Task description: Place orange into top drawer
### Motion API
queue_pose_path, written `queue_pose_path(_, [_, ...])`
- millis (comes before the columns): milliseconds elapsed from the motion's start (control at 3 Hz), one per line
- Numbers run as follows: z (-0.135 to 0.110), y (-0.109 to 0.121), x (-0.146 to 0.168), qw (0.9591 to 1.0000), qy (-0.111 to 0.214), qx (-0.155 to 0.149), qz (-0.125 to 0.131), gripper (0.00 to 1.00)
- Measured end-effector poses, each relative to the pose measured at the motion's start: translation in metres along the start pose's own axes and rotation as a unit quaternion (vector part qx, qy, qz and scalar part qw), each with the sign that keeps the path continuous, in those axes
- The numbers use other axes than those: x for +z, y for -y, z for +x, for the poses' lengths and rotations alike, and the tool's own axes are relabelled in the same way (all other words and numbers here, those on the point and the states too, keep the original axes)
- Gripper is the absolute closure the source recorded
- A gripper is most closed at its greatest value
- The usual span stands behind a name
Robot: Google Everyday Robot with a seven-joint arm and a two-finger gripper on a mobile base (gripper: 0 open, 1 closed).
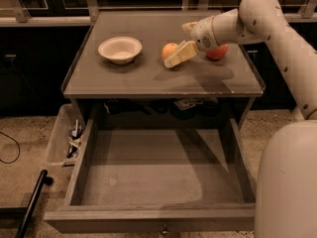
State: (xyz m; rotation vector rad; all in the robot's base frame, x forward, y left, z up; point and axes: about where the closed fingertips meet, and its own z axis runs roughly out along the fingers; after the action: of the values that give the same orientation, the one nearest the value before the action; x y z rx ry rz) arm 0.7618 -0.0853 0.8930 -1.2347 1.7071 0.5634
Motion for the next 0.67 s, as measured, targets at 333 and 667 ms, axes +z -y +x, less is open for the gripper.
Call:
queue_pose_path(333, [0.0091, 0.0063, 0.0091, 0.9999, -0.007, 0.009, -0.006, 0.00])
queue_pose_path(667, [0.0172, 0.0127, 0.0142, 0.9998, -0.013, 0.016, -0.006, 0.00])
